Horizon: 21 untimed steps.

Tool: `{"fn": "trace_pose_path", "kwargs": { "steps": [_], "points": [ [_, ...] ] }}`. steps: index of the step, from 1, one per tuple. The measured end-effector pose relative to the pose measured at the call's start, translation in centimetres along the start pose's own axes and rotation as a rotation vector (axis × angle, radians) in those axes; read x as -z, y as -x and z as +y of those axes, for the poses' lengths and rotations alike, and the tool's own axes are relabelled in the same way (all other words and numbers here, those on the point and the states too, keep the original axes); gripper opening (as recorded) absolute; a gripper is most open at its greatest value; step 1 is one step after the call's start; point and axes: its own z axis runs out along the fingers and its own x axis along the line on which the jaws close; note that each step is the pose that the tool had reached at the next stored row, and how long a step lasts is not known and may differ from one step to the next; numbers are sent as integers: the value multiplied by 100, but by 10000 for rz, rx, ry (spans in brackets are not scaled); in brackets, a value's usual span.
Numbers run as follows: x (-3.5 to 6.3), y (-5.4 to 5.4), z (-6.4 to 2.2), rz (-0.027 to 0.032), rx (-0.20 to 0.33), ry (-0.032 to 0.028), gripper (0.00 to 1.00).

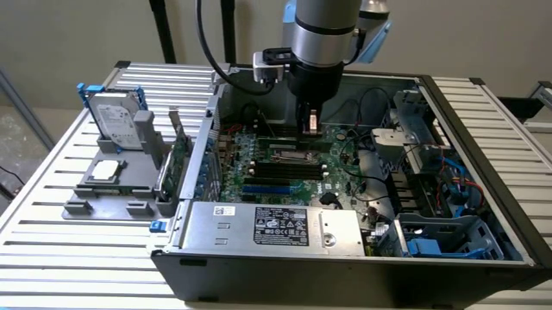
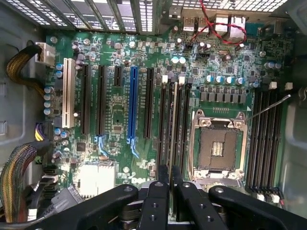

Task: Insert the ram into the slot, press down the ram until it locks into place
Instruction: 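Insert the ram into the slot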

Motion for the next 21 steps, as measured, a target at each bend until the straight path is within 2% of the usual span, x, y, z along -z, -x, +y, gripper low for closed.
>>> {"fn": "trace_pose_path", "kwargs": {
  "steps": [7, 21],
  "points": [
    [-80, -4, 5, 60, 1, 55, 14],
    [-317, -8, 27, 102, 4, 62, 14]
  ]
}}
